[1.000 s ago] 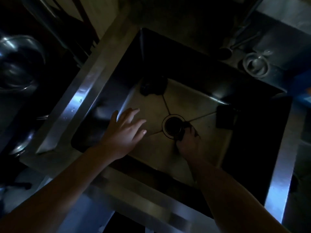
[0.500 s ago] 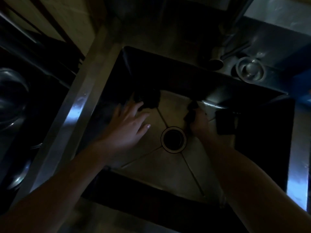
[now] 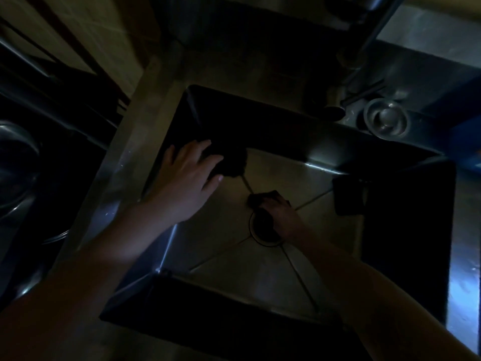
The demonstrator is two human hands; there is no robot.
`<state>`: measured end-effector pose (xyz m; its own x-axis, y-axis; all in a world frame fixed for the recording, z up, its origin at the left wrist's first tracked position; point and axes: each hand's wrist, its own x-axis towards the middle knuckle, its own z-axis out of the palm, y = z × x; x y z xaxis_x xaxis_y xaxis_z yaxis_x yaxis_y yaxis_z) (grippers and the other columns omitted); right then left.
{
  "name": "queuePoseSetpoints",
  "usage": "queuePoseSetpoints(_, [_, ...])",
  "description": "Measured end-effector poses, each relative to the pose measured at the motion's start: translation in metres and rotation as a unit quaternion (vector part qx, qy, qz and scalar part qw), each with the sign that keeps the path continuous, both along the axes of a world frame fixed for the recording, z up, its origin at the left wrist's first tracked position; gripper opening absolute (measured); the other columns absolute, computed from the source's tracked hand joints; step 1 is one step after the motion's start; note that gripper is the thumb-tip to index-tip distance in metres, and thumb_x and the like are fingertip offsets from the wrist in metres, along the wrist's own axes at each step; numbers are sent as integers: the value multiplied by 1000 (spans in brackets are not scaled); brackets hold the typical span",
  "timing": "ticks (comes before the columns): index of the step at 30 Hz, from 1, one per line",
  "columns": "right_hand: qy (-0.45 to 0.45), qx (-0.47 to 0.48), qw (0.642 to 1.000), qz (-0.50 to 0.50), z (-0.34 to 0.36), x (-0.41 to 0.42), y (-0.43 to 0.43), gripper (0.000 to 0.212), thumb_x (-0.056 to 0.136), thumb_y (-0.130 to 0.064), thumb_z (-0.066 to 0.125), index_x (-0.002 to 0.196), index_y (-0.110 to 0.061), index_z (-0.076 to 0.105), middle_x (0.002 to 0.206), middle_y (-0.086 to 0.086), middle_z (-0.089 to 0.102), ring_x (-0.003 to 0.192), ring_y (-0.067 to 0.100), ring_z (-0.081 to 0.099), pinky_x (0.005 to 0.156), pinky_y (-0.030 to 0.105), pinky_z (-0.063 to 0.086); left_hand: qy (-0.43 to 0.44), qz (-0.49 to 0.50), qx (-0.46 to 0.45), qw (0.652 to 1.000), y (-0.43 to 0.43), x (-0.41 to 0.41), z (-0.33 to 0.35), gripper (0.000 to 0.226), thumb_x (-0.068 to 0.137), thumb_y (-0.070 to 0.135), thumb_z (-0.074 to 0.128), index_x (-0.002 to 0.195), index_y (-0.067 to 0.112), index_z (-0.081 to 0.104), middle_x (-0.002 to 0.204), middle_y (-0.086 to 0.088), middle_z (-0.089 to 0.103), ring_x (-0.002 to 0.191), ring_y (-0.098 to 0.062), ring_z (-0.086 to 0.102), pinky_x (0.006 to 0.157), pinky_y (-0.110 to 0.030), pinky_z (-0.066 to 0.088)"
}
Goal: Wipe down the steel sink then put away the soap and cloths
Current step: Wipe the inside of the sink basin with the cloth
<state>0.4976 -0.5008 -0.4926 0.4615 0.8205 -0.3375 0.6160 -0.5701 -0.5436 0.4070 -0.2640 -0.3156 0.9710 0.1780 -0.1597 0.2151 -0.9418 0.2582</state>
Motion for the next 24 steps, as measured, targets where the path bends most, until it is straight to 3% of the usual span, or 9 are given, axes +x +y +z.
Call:
queuePoseSetpoints(4, [49, 13, 983, -178, 9, 27, -8, 36, 86, 0, 58, 121, -5, 61, 130, 16, 56, 123, 31, 50, 105, 30, 36, -11, 15, -9, 1000, 10, -4, -1, 42, 91, 34, 49, 129, 18, 51, 145, -11, 35, 134, -32, 31, 108, -53, 19])
queuePoseSetpoints(7, [2, 8, 966, -259, 10, 58, 7, 33, 79, 8, 61, 111, 2, 66, 123, 21, 62, 116, 34, 57, 97, 23, 36, -18, 26, -3, 999, 18, -8, -1, 41, 90, 31, 54, 128, 16, 52, 144, -13, 36, 132, -33, 32, 106, -53, 21])
queuePoseSetpoints(10, [-12, -51, 973, -227, 4, 76, 29, 40, 81, 3, 59, 120, -4, 62, 127, 19, 60, 121, 34, 53, 102, 31, 35, -23, 36, 4, 999, 28, -15, -3, 40, 89, 31, 56, 127, 17, 53, 144, -14, 36, 131, -33, 33, 104, -55, 23])
queuePoseSetpoints(13, [35, -73, 980, -181, 0, 67, 45, 46, 86, -3, 55, 131, -13, 54, 134, 17, 53, 124, 34, 48, 107, 41, 38, -20, 41, 9, 999, 33, -22, -7, 41, 89, 32, 55, 127, 17, 52, 146, -14, 33, 133, -33, 31, 104, -53, 22])
queuePoseSetpoints(19, [45, -89, 993, -70, 2, -2, 34, 45, 83, -3, 56, 125, -21, 58, 129, 11, 52, 119, 29, 49, 97, 30, 40, -15, 52, 16, 998, 37, -37, -8, 43, 90, 36, 46, 129, 18, 50, 151, -15, 25, 136, -34, 24, 104, -53, 23])
queuePoseSetpoints(22, [17, -70, 997, -26, 2, -35, 22, 42, 88, -12, 56, 129, -23, 57, 136, 6, 54, 124, 32, 47, 100, 31, 39, -19, 48, 21, 998, 36, -40, -4, 41, 90, 34, 49, 127, 17, 52, 149, -17, 28, 135, -35, 27, 102, -55, 25])
queuePoseSetpoints(24, [17, -119, 992, 35, 3, -44, 20, 47, 91, -12, 50, 137, -21, 48, 146, 1, 44, 135, 34, 34, 109, 35, 30, -21, 49, 24, 998, 36, -41, -1, 40, 89, 32, 52, 125, 15, 54, 148, -18, 30, 134, -36, 29, 100, -55, 27])
